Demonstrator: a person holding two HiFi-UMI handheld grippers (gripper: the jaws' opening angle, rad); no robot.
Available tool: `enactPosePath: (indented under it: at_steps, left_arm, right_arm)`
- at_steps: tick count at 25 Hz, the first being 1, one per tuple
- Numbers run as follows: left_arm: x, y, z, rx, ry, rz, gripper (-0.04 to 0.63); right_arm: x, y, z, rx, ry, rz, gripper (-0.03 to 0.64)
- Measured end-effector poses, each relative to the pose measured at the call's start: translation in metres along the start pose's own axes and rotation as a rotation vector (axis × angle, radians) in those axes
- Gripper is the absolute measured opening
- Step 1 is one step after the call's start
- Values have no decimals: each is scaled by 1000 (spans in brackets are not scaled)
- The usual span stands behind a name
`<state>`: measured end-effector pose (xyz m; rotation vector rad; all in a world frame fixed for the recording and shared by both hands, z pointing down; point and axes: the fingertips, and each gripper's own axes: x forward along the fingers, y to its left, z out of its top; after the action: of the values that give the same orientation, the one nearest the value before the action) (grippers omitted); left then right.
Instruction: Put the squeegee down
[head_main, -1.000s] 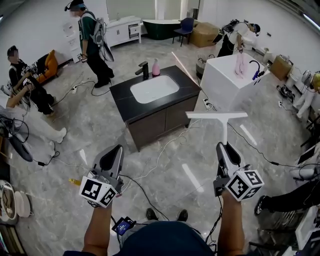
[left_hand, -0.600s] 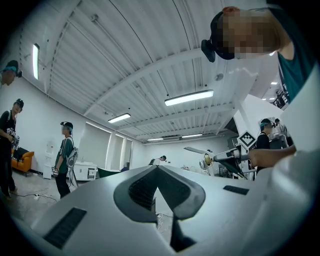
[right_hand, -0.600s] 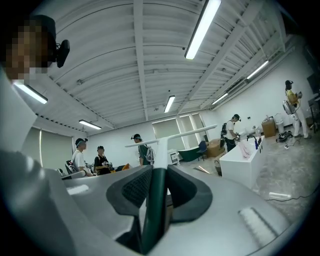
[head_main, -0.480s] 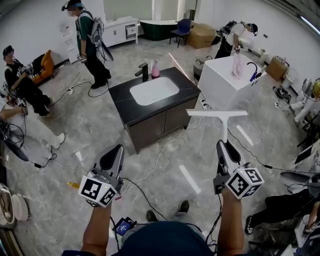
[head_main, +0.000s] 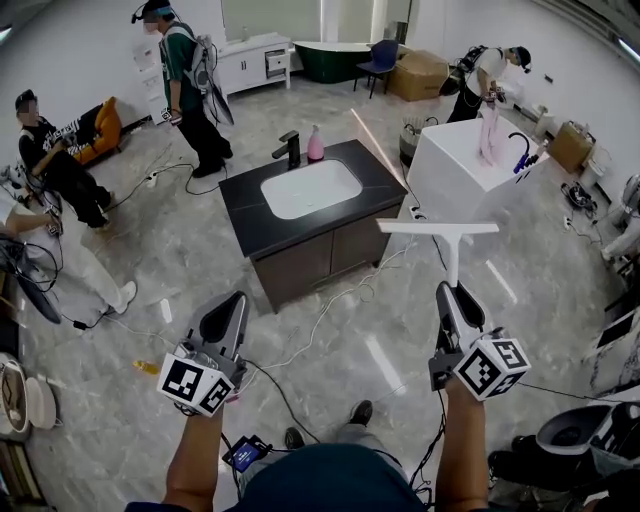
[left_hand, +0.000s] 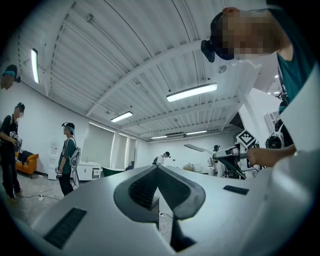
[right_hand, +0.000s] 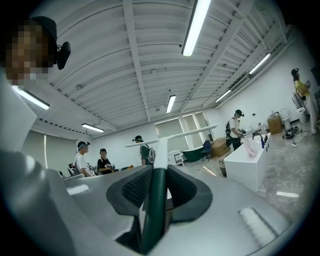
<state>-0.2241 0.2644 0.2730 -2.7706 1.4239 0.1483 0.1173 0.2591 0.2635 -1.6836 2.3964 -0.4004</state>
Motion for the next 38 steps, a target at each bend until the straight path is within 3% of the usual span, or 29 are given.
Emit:
enactPosePath:
  at_steps: [23, 30, 38]
  left_arm:
    - [144, -76, -1, 72, 39, 79, 3]
    - [171, -85, 2, 87, 60, 69, 3]
    - [222, -94, 4, 85, 39, -10, 3]
  right_arm:
    - [49, -166, 41, 97, -20, 99, 103]
    - [50, -193, 44, 138, -30, 85, 103]
    - [43, -226, 59, 134, -63, 19, 103]
